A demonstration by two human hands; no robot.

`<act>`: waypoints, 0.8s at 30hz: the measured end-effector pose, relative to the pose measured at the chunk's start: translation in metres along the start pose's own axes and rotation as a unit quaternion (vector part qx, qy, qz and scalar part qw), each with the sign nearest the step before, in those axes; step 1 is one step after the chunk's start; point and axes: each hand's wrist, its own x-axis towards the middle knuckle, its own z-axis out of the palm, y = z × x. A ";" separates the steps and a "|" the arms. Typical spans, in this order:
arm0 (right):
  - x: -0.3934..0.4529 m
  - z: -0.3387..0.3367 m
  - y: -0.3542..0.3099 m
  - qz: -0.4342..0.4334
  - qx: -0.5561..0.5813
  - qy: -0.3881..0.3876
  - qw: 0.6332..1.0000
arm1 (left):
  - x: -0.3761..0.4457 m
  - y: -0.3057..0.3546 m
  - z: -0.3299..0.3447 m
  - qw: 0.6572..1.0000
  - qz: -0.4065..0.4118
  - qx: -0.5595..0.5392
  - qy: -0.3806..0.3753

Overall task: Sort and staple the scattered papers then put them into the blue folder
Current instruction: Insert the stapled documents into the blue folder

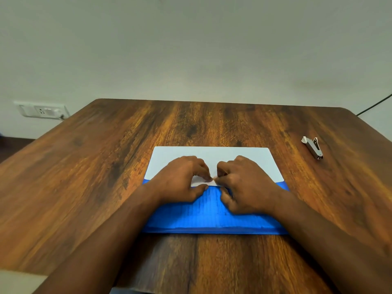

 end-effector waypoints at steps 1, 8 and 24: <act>-0.002 0.002 0.000 0.006 0.005 0.009 1.000 | -0.003 0.002 0.002 1.000 -0.008 0.005 0.004; -0.025 0.015 -0.009 0.180 0.079 0.034 0.980 | -0.041 0.014 0.012 0.987 -0.145 0.071 0.003; -0.063 0.004 0.025 0.516 0.125 0.013 0.847 | -0.076 -0.002 0.002 0.889 -0.418 0.103 0.156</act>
